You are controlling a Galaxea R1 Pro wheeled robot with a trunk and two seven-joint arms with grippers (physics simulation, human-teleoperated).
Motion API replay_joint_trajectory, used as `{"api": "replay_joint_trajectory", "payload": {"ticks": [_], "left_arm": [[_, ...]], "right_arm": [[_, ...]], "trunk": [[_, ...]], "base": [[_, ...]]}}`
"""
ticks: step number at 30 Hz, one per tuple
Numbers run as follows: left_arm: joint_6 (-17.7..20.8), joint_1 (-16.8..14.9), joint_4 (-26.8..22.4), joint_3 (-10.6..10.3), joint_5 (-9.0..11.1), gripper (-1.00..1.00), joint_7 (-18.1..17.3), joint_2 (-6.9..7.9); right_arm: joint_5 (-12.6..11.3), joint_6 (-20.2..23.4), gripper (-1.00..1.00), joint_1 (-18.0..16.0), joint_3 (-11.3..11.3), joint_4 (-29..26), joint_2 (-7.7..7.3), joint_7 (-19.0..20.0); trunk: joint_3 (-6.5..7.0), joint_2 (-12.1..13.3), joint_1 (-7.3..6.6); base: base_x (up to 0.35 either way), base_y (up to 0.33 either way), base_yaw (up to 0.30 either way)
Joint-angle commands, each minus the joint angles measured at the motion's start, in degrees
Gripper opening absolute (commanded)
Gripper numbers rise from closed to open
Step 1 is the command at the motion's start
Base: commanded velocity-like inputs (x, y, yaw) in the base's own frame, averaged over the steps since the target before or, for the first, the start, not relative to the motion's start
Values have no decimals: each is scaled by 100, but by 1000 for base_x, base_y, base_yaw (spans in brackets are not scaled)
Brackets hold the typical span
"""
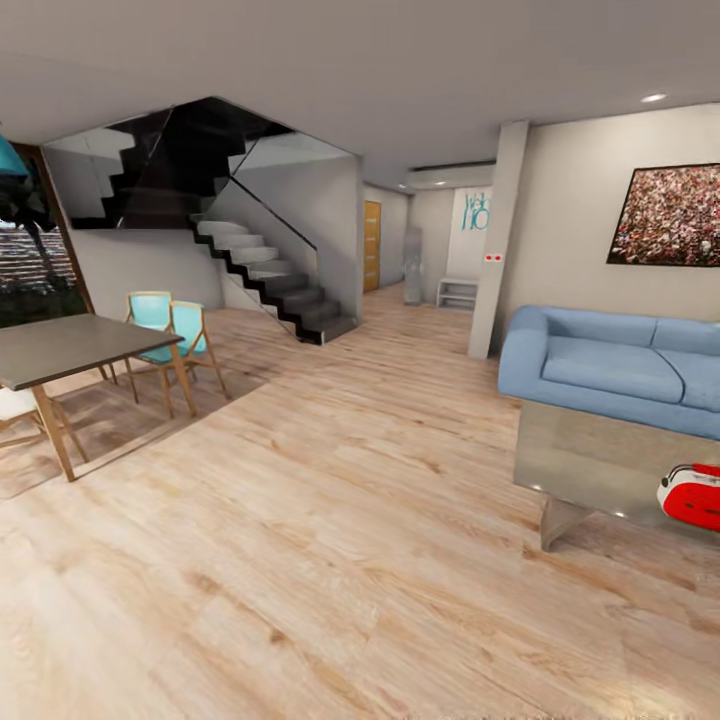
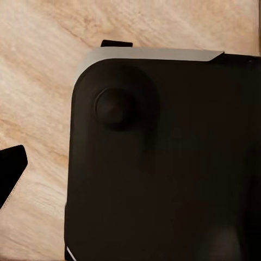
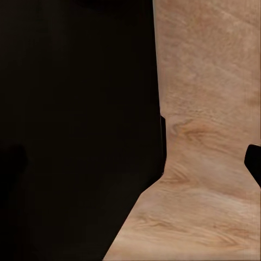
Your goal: Turn on the radio receiver that's on the table in the living room.
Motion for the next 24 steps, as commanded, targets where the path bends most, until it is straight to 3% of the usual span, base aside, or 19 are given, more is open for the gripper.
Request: {"api": "replay_joint_trajectory", "payload": {"ticks": [1,24], "left_arm": [[-2,0,0,0,-1,100,-1,2],[12,0,0,0,-8,100,-3,-9]], "right_arm": [[-1,0,100,0,0,0,0,0],[-2,0,100,0,0,0,1,0]], "trunk": [[0,0,0],[0,0,0]], "base": [[0,0,-283],[0,0,-283]]}}
